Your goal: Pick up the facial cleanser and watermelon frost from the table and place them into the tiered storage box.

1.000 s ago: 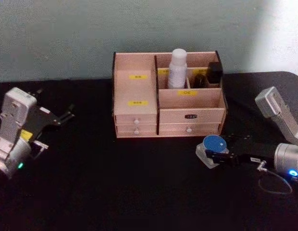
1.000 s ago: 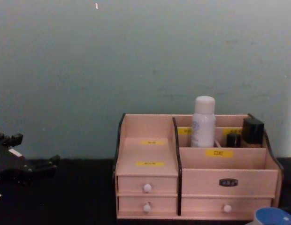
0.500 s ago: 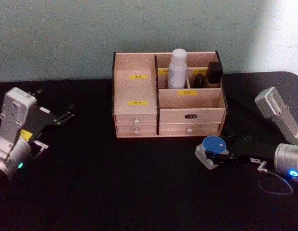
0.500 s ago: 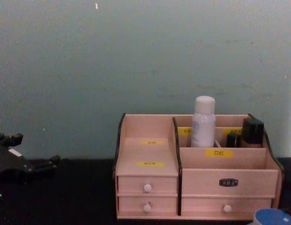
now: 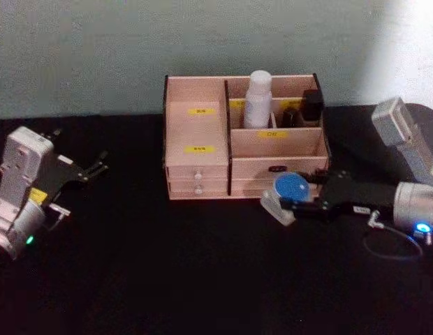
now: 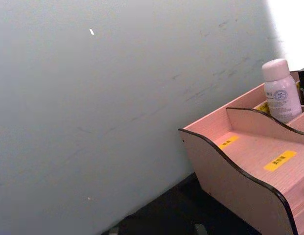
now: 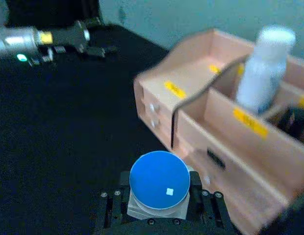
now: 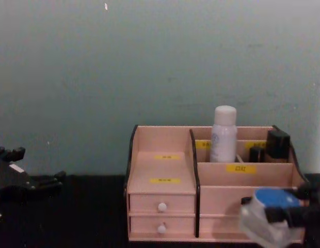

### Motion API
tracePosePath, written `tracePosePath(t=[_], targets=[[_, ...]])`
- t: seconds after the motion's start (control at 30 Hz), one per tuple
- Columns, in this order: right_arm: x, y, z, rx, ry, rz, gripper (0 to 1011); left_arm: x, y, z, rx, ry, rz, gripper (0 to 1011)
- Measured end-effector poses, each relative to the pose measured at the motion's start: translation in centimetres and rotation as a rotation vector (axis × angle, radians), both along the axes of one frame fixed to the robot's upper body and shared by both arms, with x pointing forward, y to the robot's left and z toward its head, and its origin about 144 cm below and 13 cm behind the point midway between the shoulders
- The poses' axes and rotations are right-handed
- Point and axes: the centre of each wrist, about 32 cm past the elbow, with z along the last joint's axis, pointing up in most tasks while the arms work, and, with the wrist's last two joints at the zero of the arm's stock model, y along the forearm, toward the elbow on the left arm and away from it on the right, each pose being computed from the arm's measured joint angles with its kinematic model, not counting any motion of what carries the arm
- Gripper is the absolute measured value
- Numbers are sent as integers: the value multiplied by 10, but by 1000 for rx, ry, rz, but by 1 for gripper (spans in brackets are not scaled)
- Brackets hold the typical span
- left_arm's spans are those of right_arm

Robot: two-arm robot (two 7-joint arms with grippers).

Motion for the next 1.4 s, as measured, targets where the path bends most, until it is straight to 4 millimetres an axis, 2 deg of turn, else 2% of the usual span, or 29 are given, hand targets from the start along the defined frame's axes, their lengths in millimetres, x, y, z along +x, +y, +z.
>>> tracePosePath(t=[0.27, 0.63, 1.03, 1.4], targets=[[23, 24, 21, 40, -93, 49, 726, 0, 0, 0, 0, 0, 0, 1001], [60, 55, 34, 33, -147, 75, 726, 0, 0, 0, 0, 0, 0, 1001], [100, 82, 37, 33, -168, 91, 726, 0, 0, 0, 0, 0, 0, 1001], [127, 100, 34, 8, -159, 104, 726, 0, 0, 0, 0, 0, 0, 1001]])
